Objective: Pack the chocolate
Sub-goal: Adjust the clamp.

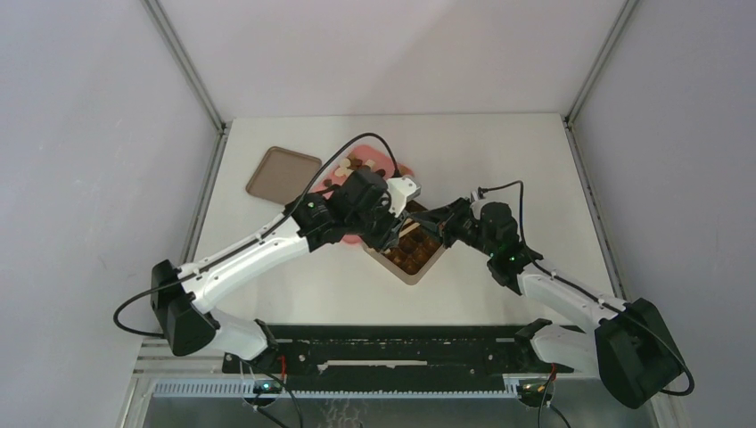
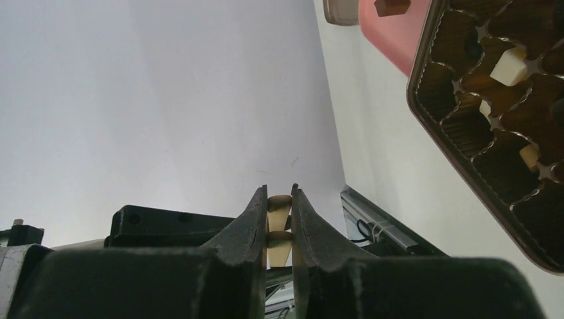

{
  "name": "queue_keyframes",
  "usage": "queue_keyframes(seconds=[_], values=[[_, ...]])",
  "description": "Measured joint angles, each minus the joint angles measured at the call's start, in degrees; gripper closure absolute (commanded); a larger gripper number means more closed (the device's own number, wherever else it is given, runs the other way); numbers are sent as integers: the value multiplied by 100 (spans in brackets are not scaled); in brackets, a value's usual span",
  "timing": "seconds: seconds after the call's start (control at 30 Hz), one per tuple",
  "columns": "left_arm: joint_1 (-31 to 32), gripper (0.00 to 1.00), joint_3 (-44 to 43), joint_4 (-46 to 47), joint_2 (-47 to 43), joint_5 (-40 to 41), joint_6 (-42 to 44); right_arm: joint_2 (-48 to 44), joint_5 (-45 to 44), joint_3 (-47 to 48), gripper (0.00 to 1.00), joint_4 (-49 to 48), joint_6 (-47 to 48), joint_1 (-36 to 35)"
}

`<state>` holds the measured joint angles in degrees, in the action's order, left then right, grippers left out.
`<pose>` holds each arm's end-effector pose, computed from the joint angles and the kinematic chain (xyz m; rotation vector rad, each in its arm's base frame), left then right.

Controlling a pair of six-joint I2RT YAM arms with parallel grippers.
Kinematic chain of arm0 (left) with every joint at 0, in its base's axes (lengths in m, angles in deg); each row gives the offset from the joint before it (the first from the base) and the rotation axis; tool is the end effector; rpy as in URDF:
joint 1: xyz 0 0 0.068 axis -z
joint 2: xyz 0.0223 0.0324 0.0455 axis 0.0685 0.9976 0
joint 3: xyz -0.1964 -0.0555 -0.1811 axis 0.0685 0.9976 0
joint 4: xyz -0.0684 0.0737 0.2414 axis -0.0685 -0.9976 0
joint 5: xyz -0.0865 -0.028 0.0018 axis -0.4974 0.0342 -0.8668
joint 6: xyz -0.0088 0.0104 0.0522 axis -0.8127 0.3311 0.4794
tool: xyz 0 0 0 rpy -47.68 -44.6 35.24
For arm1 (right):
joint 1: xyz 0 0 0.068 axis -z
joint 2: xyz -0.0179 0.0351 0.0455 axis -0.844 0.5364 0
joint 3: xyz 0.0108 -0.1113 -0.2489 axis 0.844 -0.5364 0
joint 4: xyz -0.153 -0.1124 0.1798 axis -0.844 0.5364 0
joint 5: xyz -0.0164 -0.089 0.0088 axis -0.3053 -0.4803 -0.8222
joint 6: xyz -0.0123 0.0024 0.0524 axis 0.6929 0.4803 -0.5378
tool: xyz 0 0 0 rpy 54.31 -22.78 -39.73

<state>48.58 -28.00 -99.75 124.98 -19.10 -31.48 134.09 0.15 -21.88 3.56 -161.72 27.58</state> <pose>0.1844 -0.2436 0.3385 1.0382 2.2180 -0.5174 0.2034 0.1310 0.2314 0.7703 2.0446 1.6259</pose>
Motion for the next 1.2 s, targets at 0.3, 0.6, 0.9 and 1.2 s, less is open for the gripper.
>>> queue_keyframes(seconds=[0.3,0.6,0.9,1.2], values=[[4,56,647,883,-452,227,-85,-2,15,-31,100,-118,-306,0],[17,61,1054,1456,-758,219,-162,-28,20,-39,100,-208,-424,-2],[17,64,1338,1770,-1054,20,-197,-28,168,-39,100,-302,-431,-4],[13,74,1464,1915,-1191,15,-225,-33,271,-39,68,-369,-407,20]])
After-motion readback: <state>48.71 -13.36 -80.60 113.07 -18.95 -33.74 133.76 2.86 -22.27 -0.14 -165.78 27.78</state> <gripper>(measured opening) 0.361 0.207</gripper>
